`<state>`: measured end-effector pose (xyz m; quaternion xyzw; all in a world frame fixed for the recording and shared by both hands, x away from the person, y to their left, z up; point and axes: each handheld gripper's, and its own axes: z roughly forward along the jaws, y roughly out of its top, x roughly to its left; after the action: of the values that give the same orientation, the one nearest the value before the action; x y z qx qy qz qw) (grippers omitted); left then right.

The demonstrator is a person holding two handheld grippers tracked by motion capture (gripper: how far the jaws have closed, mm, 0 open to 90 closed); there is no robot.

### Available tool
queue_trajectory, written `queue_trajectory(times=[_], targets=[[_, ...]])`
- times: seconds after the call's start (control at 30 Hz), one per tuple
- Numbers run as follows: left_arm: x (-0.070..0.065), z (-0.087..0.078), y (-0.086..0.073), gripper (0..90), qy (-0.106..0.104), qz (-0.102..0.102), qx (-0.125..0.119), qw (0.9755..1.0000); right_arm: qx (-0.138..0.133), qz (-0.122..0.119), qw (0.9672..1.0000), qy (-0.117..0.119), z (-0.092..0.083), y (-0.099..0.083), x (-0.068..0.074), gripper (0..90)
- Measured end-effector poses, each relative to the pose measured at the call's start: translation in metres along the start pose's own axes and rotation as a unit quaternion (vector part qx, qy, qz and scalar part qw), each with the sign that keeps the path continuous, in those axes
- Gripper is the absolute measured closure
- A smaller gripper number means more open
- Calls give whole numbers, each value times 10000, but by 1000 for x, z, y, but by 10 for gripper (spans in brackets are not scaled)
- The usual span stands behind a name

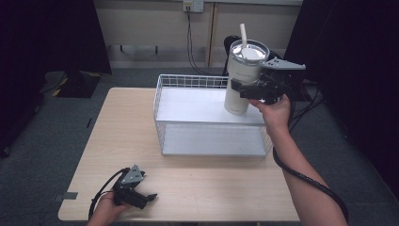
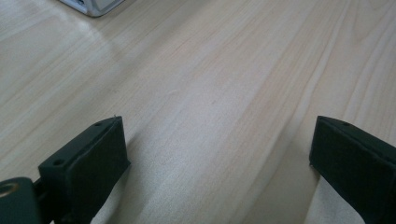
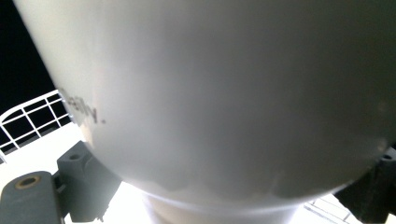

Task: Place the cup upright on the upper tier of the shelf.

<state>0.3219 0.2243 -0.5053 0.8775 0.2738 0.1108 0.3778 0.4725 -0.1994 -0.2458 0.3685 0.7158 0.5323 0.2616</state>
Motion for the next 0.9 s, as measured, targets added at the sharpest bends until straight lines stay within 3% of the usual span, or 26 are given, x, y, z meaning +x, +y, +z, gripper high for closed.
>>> queue_trajectory(times=[0.9], targets=[[-1, -1, -1, 35, 2, -32, -2, 10000, -15, -3, 10000, -21, 0, -2, 1, 86]])
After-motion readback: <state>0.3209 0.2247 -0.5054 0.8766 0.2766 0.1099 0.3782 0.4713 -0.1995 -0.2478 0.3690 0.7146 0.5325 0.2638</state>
